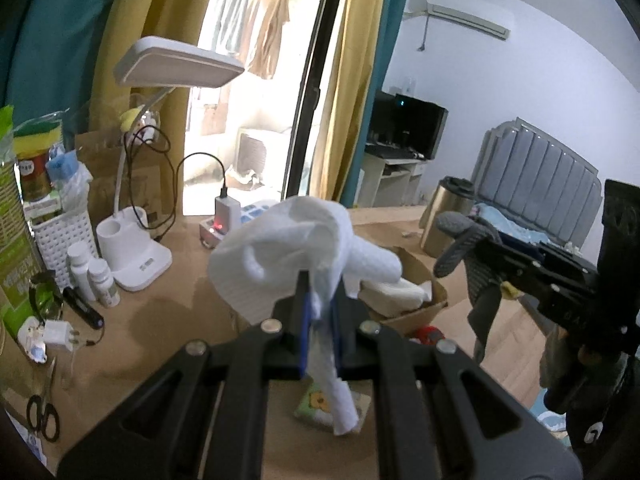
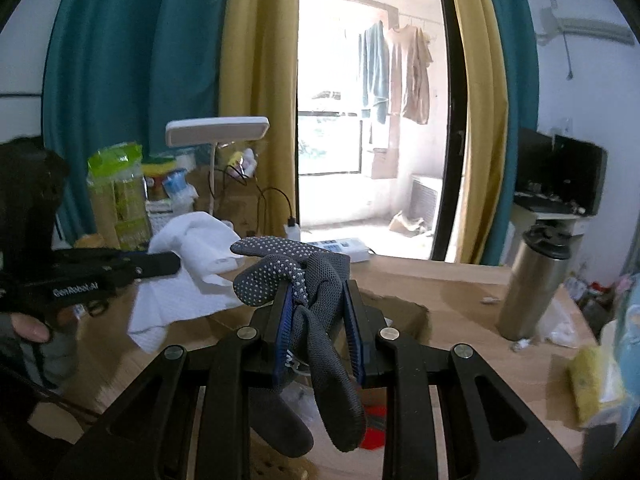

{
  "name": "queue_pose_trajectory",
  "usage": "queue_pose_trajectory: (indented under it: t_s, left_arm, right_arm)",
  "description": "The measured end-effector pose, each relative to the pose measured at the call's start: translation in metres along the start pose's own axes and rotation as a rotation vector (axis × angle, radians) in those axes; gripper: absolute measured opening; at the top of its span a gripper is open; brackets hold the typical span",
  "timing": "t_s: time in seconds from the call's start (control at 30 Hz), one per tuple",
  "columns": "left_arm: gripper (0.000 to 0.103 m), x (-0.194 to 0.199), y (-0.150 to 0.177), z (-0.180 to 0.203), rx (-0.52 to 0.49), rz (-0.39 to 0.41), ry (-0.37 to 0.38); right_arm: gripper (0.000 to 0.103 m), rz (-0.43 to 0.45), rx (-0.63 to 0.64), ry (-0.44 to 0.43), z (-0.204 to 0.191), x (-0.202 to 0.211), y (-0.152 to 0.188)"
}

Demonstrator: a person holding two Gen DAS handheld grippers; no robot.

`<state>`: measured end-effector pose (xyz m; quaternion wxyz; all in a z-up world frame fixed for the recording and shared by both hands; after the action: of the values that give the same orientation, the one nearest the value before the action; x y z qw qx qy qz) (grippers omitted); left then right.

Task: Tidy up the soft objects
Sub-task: 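Lift the white wipe with left while right carries the glove toward the box, then lower the wipe into the box with left while right releases the glove inside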

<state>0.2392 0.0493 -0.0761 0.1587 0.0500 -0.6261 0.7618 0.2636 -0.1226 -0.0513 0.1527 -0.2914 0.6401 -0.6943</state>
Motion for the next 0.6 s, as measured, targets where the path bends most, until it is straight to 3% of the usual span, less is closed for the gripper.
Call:
queue_pose_trajectory:
  t_s: [0.6]
  left_arm:
    - [0.008, -0.066, 0.011, -0.019, 0.024, -0.060, -0.014]
  right_arm:
    - [0.026, -0.067, -0.004, 0.001, 0.019, -0.072, 0.011]
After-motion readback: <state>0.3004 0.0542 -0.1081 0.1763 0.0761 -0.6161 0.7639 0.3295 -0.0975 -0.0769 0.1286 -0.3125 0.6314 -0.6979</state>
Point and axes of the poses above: each gripper's, at about its wrist camera, not at the fingertips, and x roughly against the way its jaws point, z to its right, y to its underside, the point moved 8 cm from there along -x, roughly the way its jaws point, and after that the axes turned 12 degrees about z, right-handed, at the moved point
